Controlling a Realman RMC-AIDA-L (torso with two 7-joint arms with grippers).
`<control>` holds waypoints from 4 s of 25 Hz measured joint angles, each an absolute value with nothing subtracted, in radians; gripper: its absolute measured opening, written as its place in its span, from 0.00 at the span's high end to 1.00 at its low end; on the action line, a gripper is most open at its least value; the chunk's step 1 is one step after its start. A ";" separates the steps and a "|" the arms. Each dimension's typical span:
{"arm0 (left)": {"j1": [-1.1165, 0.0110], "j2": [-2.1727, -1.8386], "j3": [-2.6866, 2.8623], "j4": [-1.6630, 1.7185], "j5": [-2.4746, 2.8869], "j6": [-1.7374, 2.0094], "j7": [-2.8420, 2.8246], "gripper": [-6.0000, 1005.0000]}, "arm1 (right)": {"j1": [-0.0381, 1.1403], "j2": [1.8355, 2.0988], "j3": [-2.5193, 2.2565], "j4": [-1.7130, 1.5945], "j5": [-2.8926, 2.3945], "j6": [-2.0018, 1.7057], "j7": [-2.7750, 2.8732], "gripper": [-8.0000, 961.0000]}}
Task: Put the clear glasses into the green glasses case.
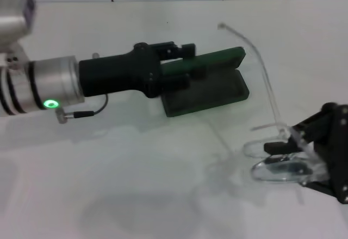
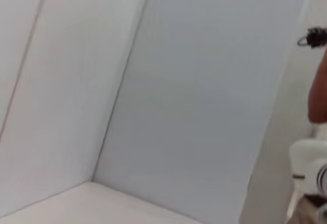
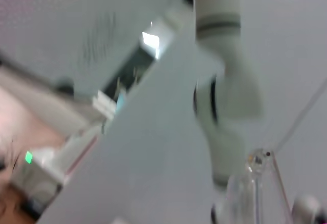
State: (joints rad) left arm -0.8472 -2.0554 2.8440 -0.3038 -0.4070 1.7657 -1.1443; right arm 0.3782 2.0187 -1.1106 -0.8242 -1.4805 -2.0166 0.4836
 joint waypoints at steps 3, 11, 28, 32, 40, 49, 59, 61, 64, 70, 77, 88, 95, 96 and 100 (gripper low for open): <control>-0.851 -2.078 2.844 -0.297 -0.401 1.746 -1.050 0.41 | 0.403 2.022 -1.114 -0.794 -1.428 -2.055 0.503 0.85; -0.836 -2.088 2.844 -0.190 -0.398 1.743 -0.822 0.41 | 0.552 2.022 -1.131 -0.566 -1.360 -2.035 0.631 0.85; -0.802 -2.086 2.833 -0.121 -0.499 1.768 -0.712 0.41 | 0.598 2.021 -1.241 -0.440 -1.369 -1.912 0.685 0.85; -0.791 -2.088 2.832 -0.120 -0.518 1.800 -0.685 0.41 | 0.598 2.019 -1.263 -0.440 -1.386 -1.872 0.712 0.85; -0.776 -2.087 2.836 -0.120 -0.544 1.831 -0.673 0.41 | 0.594 2.000 -1.248 -0.451 -1.392 -1.851 0.805 0.85; -0.765 -2.086 2.833 -0.124 -0.550 1.829 -0.671 0.41 | 0.608 1.966 -1.253 -0.464 -1.393 -1.895 0.875 0.85; -0.767 -2.089 2.836 -0.120 -0.556 1.824 -0.627 0.41 | 0.625 1.985 -1.256 -0.543 -1.468 -1.930 1.049 0.85; -0.768 -2.090 2.838 -0.113 -0.556 1.823 -0.619 0.41 | 0.632 1.987 -1.257 -0.544 -1.471 -1.935 1.071 0.85; -0.769 -2.089 2.839 -0.089 -0.547 1.827 -0.608 0.41 | 0.636 1.988 -1.257 -0.544 -1.476 -1.920 1.097 0.85; -0.763 -2.089 2.840 -0.080 -0.543 1.831 -0.596 0.41 | 0.650 1.987 -1.251 -0.544 -1.488 -1.877 1.152 0.84; -0.764 -2.088 2.841 -0.065 -0.539 1.843 -0.598 0.41 | 0.661 1.978 -1.249 -0.541 -1.490 -1.865 1.193 0.84; -0.766 -2.086 2.840 -0.059 -0.543 1.845 -0.599 0.41 | 0.662 1.974 -1.249 -0.551 -1.513 -1.833 1.198 0.84; -0.743 -2.086 2.831 -0.078 -0.607 1.822 -0.581 0.41 | 0.608 1.974 -1.214 -0.622 -1.513 -1.759 1.167 0.84; -0.736 -2.086 2.831 -0.083 -0.630 1.815 -0.573 0.41 | 0.601 1.975 -1.202 -0.631 -1.513 -1.752 1.157 0.84; -0.678 -2.087 2.831 -0.092 -0.800 1.741 -0.564 0.41 | 0.573 1.979 -1.188 -0.701 -1.547 -1.650 1.129 0.84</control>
